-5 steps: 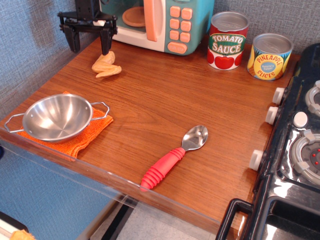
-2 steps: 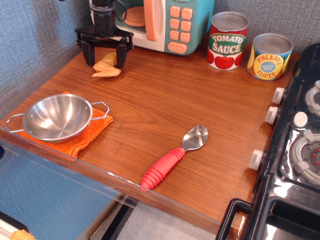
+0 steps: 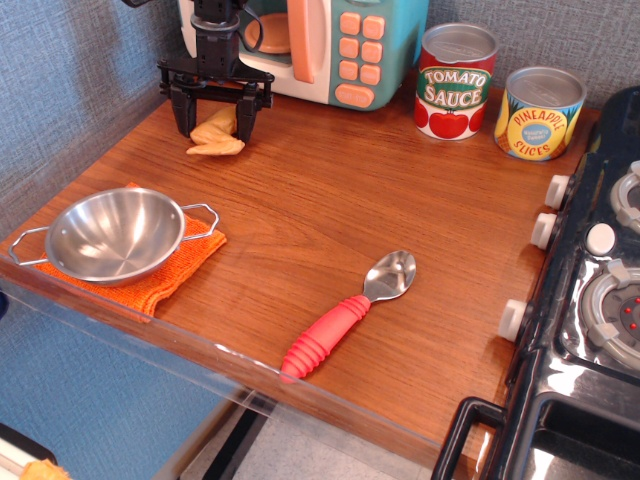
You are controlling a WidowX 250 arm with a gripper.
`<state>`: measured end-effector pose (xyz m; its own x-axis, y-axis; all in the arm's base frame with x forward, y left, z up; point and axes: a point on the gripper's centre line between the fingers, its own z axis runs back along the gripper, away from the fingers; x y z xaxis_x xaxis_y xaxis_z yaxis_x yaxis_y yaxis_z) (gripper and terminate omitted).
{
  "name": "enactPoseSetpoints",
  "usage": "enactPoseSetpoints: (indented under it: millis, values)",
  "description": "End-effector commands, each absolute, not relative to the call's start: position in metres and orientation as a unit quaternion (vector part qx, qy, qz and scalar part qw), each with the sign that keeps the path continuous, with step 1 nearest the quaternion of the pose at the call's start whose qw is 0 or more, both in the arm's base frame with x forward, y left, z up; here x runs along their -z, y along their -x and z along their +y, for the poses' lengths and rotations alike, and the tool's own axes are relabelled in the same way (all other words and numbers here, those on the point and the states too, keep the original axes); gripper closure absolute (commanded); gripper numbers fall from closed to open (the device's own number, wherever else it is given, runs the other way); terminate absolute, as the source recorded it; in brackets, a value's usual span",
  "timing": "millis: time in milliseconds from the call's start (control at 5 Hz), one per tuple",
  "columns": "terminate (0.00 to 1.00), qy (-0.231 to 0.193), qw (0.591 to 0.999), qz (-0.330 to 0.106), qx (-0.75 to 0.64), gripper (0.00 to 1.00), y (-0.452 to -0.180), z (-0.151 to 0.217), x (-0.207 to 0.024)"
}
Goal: Bring the chicken wing forward between the pot and the spoon.
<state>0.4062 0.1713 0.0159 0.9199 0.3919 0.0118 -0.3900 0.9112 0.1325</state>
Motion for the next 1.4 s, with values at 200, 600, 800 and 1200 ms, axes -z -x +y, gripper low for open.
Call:
enactPoseSetpoints:
  millis: [200, 600, 800, 1200]
  values:
    - [0.00, -0.048, 0.981, -0.092, -0.161, 1.00, -0.401, 0.159, -0.099]
    - [0.00, -0.042, 0.992, -0.119, -0.003, 1.00, -0.354, 0.061, -0.117]
    - [0.00, -0.051, 0.994, -0.091, 0.036, 1.00, -0.314, 0.045, -0.093]
    - [0.00, -0.072, 0.994, -0.069, 0.052, 1.00, -0.264, 0.050, -0.059]
